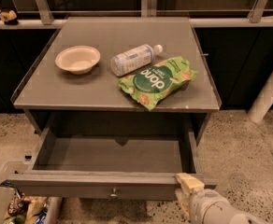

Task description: Open top drawer

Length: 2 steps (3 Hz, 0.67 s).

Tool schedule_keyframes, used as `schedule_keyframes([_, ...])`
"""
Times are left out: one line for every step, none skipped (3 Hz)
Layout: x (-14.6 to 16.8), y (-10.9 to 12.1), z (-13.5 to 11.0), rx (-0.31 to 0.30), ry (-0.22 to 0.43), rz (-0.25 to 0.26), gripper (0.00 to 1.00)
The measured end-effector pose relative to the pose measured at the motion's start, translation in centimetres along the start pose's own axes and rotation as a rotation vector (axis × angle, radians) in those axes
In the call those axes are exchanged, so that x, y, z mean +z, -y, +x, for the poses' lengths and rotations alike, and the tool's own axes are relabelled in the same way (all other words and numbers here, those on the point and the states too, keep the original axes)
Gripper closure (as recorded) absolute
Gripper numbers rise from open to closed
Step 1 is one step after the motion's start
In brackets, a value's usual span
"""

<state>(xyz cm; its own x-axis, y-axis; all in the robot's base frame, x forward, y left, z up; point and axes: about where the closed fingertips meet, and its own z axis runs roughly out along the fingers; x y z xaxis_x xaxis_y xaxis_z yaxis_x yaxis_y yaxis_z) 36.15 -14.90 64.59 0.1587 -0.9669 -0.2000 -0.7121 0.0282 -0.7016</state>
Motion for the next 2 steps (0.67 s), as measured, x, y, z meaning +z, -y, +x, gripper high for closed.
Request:
schedule_keyframes([0.0, 0.0, 0.0, 0.0, 0.0, 0.0, 0.35])
schedule_keyframes([0.0, 0.0, 0.0, 0.0, 0.0, 0.0, 0.13])
